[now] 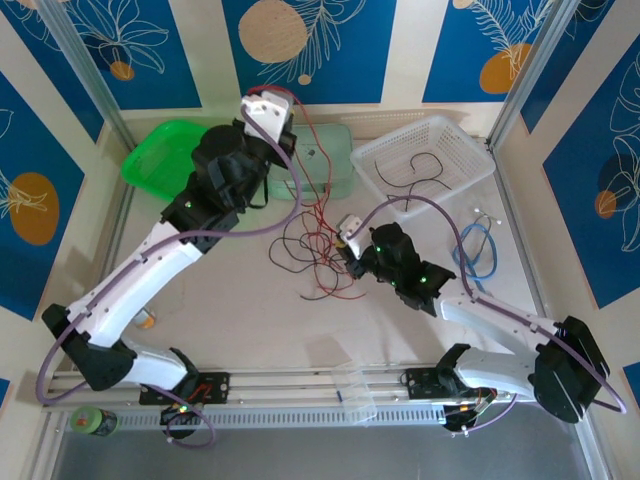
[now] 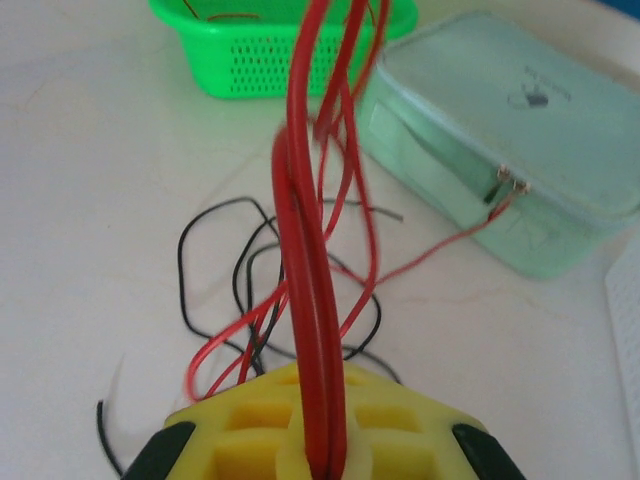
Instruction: Untangle the cables
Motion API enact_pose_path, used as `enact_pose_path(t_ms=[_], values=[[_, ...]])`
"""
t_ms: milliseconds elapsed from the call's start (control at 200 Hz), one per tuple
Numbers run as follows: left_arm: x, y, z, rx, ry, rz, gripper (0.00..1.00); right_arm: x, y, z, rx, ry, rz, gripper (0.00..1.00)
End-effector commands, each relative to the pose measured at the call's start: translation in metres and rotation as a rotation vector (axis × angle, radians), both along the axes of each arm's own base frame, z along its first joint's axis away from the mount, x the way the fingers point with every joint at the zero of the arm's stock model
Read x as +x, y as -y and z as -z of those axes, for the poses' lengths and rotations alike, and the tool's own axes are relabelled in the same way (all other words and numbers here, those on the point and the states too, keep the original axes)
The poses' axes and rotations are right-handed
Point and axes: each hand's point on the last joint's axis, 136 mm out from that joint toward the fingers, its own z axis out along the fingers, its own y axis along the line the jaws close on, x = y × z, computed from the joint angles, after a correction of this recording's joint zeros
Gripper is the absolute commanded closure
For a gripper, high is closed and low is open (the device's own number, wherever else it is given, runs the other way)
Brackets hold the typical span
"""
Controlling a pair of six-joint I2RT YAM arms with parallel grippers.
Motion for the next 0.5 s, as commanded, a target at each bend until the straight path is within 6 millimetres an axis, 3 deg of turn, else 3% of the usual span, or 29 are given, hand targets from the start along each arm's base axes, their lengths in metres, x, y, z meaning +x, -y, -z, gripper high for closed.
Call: enact_pose_path(t_ms=[0, 190, 495], values=[[0.019, -0.036, -0.035, -0.038, 0.074, -0.121, 1.00, -0.010, 0.019, 0.032, 0.004, -0.126, 0.105, 1.00], [0.033, -0.067, -0.056, -0.084, 0.104, -0.172, 1.00, -0.018, 0.037, 0.057, 0.010, -0.228, 0.215, 1.00], [0.012, -0.109, -0.089, -0.113, 0.179, -0.236, 1.00, 0.007, 0.073, 0.069, 0.043, -0.370, 0.425, 1.00]])
